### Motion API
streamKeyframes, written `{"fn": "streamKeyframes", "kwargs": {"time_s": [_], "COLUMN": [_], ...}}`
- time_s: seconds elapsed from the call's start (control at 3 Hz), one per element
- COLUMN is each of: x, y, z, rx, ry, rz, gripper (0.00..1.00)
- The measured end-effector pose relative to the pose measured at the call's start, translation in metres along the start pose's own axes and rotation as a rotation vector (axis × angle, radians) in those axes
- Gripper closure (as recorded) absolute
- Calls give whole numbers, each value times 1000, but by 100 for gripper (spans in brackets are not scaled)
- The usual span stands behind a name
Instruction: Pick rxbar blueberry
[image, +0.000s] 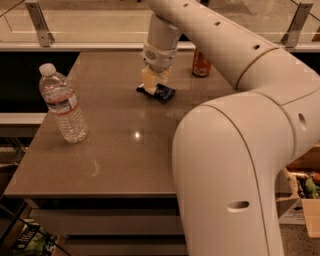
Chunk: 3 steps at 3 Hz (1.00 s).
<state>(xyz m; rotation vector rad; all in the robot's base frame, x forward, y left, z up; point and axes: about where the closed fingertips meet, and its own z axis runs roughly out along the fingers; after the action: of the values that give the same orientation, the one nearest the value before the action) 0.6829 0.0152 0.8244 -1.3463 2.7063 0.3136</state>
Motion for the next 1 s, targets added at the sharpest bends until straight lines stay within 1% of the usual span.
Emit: {"fn": "streamKeyframes", "kwargs": {"time_s": [0.67,1.0], "x": [-7,-7], "y": [0,1], "z": [-7,-17], "rx": [11,27], "ry": [-18,-23], "rz": [-25,-33], "gripper": [100,100]}}
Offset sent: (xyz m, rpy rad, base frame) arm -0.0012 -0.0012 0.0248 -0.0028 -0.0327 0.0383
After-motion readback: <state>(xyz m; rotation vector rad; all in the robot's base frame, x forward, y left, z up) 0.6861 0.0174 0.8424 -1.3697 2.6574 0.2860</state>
